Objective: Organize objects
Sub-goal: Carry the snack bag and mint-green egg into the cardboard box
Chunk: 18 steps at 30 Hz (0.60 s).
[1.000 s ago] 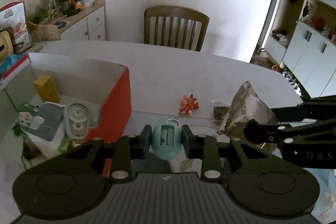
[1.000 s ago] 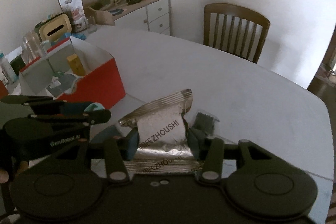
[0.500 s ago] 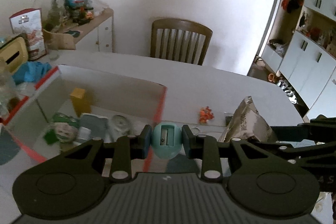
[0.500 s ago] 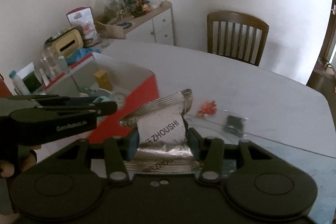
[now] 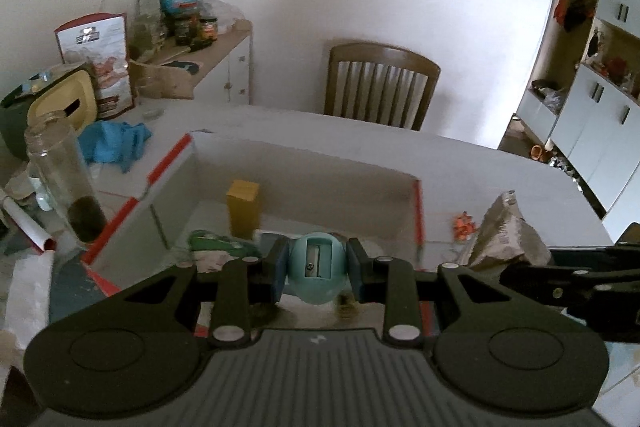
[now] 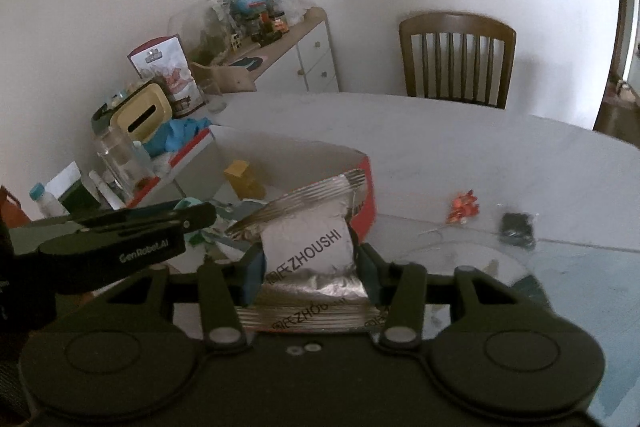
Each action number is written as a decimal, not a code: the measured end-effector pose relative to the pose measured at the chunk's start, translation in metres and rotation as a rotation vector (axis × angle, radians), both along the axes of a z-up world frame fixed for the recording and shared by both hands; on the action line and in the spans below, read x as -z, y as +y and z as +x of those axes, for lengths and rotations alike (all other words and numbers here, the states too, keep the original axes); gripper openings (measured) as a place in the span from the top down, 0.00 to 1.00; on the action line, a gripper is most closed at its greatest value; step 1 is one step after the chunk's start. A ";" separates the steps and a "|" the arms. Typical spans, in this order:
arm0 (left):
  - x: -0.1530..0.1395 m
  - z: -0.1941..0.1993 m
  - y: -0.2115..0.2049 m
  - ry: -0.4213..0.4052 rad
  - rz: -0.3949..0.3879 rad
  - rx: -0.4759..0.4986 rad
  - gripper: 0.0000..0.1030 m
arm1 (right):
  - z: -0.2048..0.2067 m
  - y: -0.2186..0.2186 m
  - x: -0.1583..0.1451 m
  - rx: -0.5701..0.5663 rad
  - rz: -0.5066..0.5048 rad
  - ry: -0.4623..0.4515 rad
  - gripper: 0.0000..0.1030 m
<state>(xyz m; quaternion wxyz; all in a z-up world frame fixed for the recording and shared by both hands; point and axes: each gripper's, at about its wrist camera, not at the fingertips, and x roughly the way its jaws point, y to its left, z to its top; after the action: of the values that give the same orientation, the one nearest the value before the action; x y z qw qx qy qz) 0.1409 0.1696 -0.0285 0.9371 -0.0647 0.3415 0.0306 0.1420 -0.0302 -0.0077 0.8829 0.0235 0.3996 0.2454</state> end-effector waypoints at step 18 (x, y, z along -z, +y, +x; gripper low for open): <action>0.033 0.035 0.072 0.060 0.059 -0.012 0.70 | 0.039 0.079 0.027 0.107 -0.009 0.043 0.54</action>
<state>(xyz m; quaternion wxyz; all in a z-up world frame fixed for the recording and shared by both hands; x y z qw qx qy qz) 0.1763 0.2418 -0.0615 0.9278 -0.0382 0.3681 0.0482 0.1810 0.0485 -0.0352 0.8860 0.0463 0.4178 0.1956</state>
